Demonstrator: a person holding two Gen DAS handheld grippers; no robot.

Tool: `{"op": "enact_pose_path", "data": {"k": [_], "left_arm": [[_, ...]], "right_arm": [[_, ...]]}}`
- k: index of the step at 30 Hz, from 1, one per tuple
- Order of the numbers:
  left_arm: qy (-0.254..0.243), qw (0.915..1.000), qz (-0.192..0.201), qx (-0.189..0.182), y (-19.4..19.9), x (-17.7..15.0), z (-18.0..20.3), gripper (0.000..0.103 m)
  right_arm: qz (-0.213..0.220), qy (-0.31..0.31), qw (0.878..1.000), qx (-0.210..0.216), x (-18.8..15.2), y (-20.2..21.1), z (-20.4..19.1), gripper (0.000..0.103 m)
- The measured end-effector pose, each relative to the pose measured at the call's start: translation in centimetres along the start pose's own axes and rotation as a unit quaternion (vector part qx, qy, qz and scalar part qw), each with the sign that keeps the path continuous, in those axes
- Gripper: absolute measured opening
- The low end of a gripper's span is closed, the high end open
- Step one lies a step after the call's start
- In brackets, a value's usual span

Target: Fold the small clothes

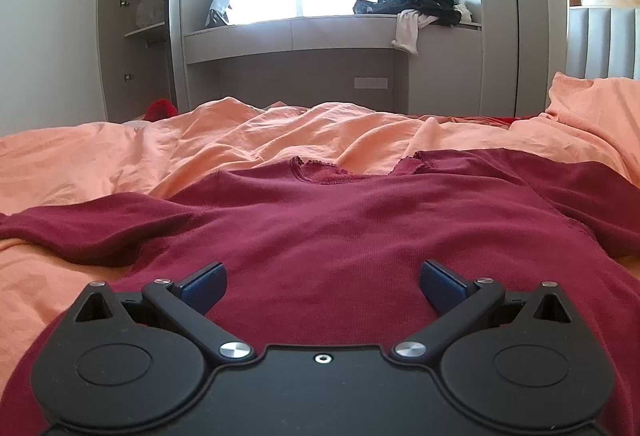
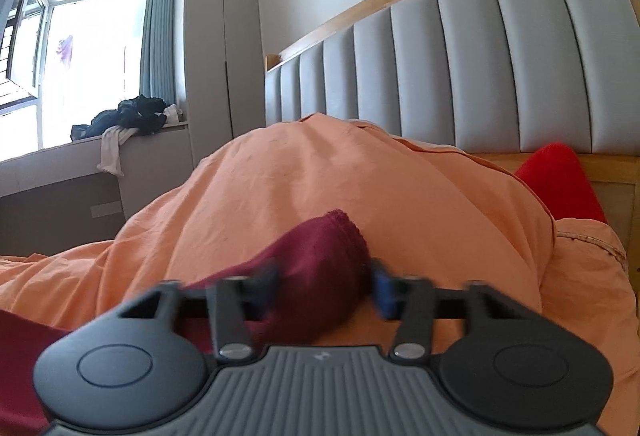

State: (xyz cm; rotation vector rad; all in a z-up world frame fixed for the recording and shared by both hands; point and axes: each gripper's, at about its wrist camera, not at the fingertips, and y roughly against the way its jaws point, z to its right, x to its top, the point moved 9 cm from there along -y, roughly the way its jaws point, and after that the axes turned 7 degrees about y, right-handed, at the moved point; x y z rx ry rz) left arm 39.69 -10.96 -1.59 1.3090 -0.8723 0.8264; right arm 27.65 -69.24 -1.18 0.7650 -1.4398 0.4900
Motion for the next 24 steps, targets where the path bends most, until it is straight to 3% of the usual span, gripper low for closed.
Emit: {"op": "enact_pose_path", "data": {"k": [2, 6, 12, 18, 24], "left_arm": [[0.001, 1.0, -0.001, 0.0, 0.2, 0.4, -0.2, 0.103], [0.007, 0.9999, 0.01, 0.012, 1.1, 1.6, -1.4, 0.103], [0.045, 0.9984, 0.012, 0.03, 2.1, 3.4, -4.9, 0.103], [0.088, 0.9936, 0.029, 0.064, 3.8, 4.6, -10.1, 0.103], [0.15, 0.9829, 0.044, 0.097, 6.0, 5.0, -17.0, 0.103]], "right_arm": [[0.011, -0.009, 1.0, 0.007, 0.7, 1.4, -0.6, 0.014], [0.046, 0.003, 0.998, 0.042, 3.9, 4.3, -3.3, 0.012], [0.092, 0.032, 0.984, 0.149, 10.6, 10.3, -11.3, 0.012], [0.129, 0.066, 0.945, 0.293, 14.4, 18.2, -22.6, 0.011], [0.115, 0.096, 0.898, 0.413, 13.1, 24.9, -34.6, 0.011]]}}
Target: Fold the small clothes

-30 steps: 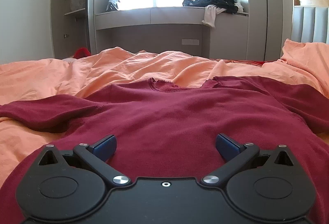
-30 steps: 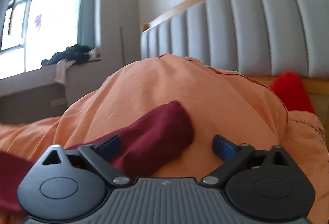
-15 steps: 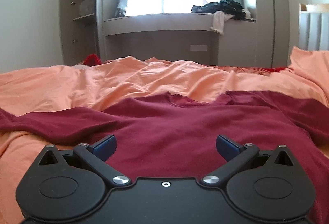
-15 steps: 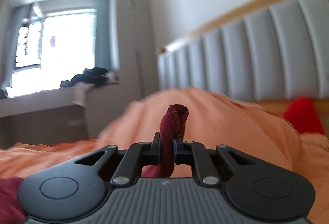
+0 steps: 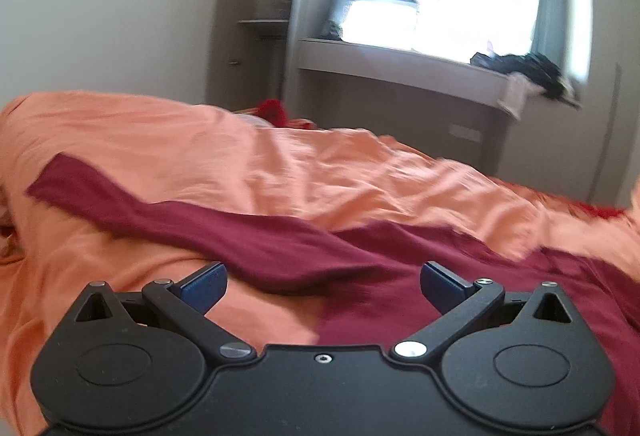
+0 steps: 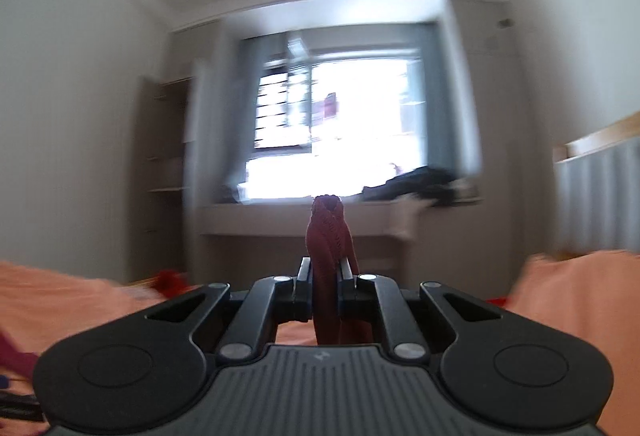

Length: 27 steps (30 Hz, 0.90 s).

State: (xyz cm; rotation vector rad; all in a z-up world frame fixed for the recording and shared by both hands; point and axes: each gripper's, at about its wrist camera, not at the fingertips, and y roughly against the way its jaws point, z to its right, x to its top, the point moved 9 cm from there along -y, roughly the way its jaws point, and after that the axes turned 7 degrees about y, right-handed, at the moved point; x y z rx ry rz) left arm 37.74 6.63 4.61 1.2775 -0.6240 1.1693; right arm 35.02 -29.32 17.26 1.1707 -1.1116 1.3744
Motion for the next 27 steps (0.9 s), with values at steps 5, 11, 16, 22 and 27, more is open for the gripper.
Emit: {"op": "enact_pose_path", "data": {"k": [5, 11, 16, 22, 27], "left_arm": [[0.034, 0.9993, -0.006, 0.012, 0.0, 1.0, -4.7, 0.103], [0.043, 0.9983, -0.007, 0.039, 0.0, 0.8, -7.8, 0.103], [0.038, 0.9987, -0.006, 0.033, -0.1, 0.8, -7.8, 0.103], [0.023, 0.9997, -0.011, -0.001, -0.7, -0.1, -4.8, 0.103], [0.011, 0.9978, -0.038, -0.053, -1.3, -1.7, -1.3, 0.103]], "right_arm": [[-0.042, 0.036, 0.993, 0.103, -3.0, -2.7, -10.7, 0.011], [-0.109, 0.104, 0.975, 0.165, -9.5, -3.5, -19.2, 0.011], [-0.159, 0.172, 0.952, 0.197, -14.5, -2.0, -22.1, 0.017], [-0.153, 0.192, 0.94, 0.239, -16.4, 1.3, -22.3, 0.072], [-0.118, 0.173, 0.957, 0.201, -16.5, 5.1, -16.8, 0.091]]}}
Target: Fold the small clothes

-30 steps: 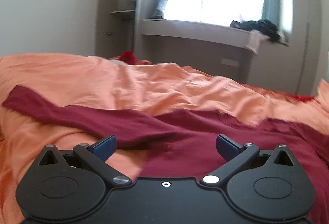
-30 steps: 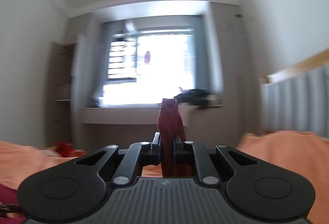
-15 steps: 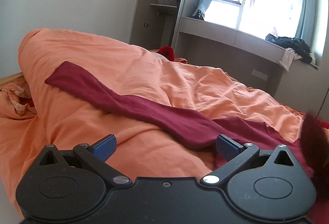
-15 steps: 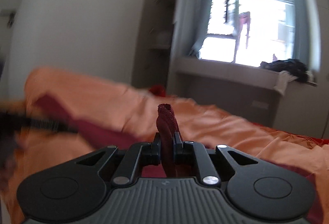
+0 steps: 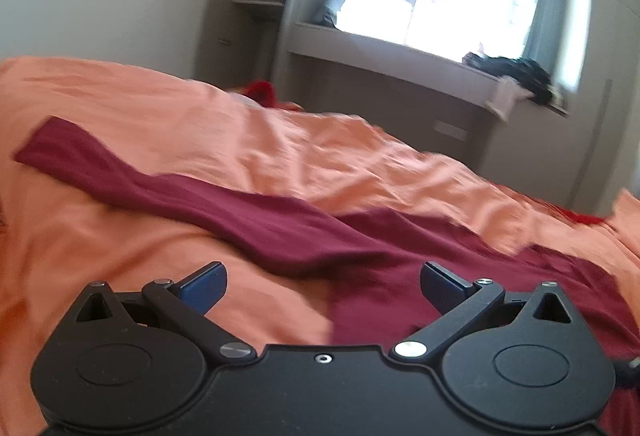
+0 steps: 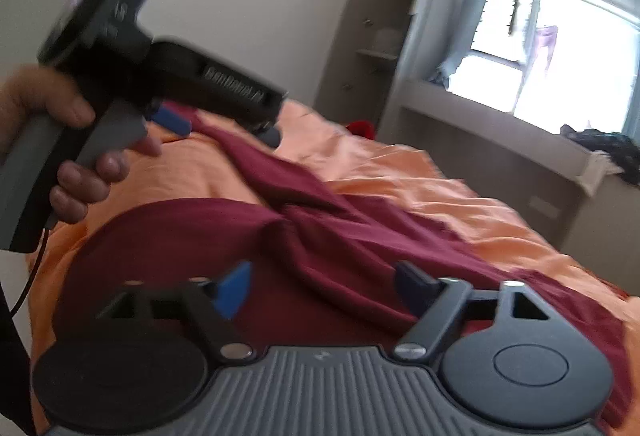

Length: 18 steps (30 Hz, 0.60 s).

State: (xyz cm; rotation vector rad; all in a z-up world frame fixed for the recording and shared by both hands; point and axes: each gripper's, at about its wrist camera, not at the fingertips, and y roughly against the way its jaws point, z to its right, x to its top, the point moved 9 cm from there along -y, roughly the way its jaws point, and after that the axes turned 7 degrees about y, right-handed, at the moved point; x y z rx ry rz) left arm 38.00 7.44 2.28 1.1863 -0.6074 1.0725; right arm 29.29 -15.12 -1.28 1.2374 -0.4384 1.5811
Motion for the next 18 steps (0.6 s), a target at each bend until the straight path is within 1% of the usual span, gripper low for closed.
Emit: {"op": "enact_pose_path", "data": {"k": [2, 4, 5, 10, 12, 14, 16, 18], "left_arm": [[-0.011, 0.9997, -0.017, -0.014, -0.6, -1.0, 1.5, 0.103], [-0.024, 0.9991, -0.029, -0.019, -1.1, -2.0, 3.0, 0.103], [-0.033, 0.9987, -0.034, -0.018, -1.4, -2.6, 3.6, 0.103], [-0.086, 0.9954, -0.042, 0.005, -2.4, -5.0, 5.1, 0.103], [-0.1, 0.9938, -0.047, 0.014, -2.7, -5.9, 5.1, 0.103], [-0.1, 0.9937, -0.048, 0.018, -3.0, -6.3, 4.9, 0.103], [-0.098, 0.994, -0.044, 0.018, -2.9, -6.4, 4.8, 0.103], [-0.098, 0.9942, -0.042, 0.017, -2.9, -6.4, 4.8, 0.103]], "right_arm": [[0.004, 0.002, 0.999, -0.043, -1.1, 1.7, 2.1, 0.092], [-0.01, 0.005, 0.995, -0.096, -2.8, 2.8, 4.6, 0.095], [-0.023, 0.003, 0.992, -0.12, -3.8, 3.4, 6.0, 0.098], [-0.072, -0.018, 0.976, -0.203, -8.2, 5.0, 12.2, 0.099], [-0.081, -0.032, 0.97, -0.225, -9.4, 5.0, 13.9, 0.099], [-0.094, -0.043, 0.963, -0.248, -10.8, 4.8, 15.3, 0.099], [-0.105, -0.054, 0.959, -0.258, -12.1, 4.8, 16.1, 0.099], [-0.109, -0.056, 0.958, -0.261, -12.5, 4.1, 16.6, 0.099]]}}
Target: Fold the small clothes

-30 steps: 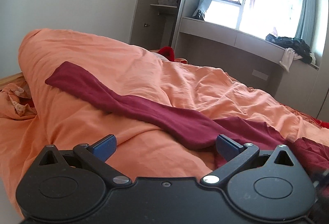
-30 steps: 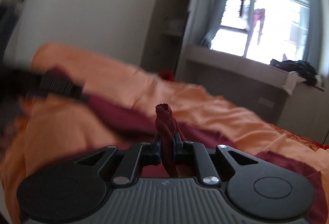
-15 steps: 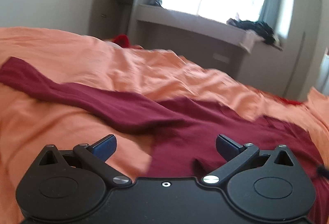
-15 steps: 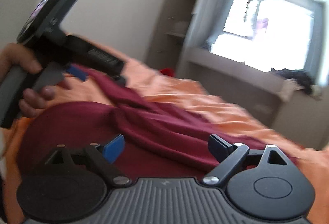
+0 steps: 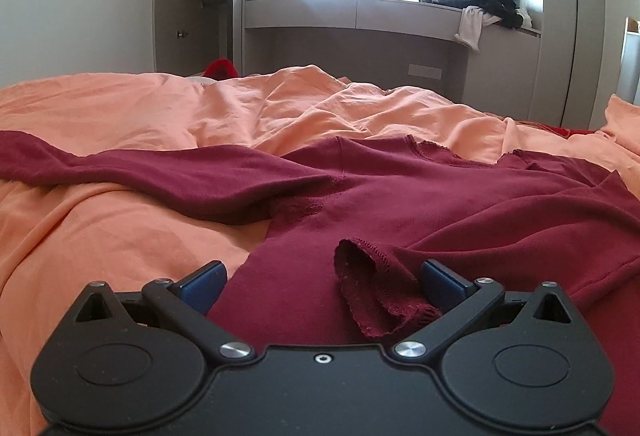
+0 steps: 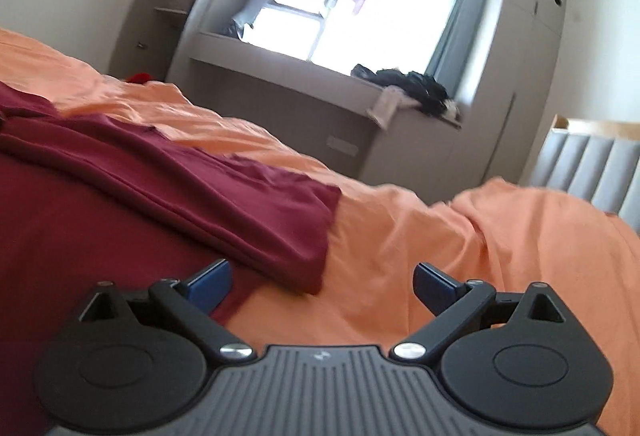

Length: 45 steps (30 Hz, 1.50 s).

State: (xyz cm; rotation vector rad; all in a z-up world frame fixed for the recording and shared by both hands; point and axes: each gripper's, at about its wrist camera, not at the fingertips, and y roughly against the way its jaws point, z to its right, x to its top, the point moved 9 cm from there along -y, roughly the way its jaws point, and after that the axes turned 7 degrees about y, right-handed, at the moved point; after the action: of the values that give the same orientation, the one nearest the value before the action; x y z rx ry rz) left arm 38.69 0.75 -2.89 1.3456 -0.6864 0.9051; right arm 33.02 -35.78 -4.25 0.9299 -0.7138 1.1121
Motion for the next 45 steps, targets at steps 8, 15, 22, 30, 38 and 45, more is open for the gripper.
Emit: {"op": "enact_pose_path", "data": {"k": [8, 15, 22, 30, 38, 45], "left_arm": [[-0.01, 0.9999, 0.01, 0.007, 0.1, -0.2, 0.3, 0.103], [-0.003, 1.0, 0.008, 0.003, 0.2, -0.2, 0.2, 0.103], [-0.01, 0.9998, 0.013, 0.007, 0.2, -0.3, 0.1, 0.103], [-0.008, 0.9997, 0.018, 0.011, 0.4, -0.4, 0.1, 0.103], [0.062, 0.997, 0.037, 0.028, 2.2, 3.1, -5.2, 0.103], [0.142, 0.9722, 0.072, 0.172, 4.0, 8.4, -18.9, 0.103]], "right_arm": [[0.02, -0.006, 1.0, -0.006, -0.6, -1.1, -0.4, 0.056], [-0.005, 0.014, 1.0, -0.017, -2.0, -1.0, -0.6, 0.046], [0.003, 0.013, 1.0, -0.004, -1.6, -2.9, -0.3, 0.027], [0.002, -0.007, 1.0, -0.008, -1.7, -1.8, 0.3, 0.007], [-0.001, -0.034, 0.999, 0.025, -1.5, -0.7, 0.9, 0.042], [0.048, -0.059, 0.996, 0.049, 0.1, 2.1, 1.2, 0.095]]}}
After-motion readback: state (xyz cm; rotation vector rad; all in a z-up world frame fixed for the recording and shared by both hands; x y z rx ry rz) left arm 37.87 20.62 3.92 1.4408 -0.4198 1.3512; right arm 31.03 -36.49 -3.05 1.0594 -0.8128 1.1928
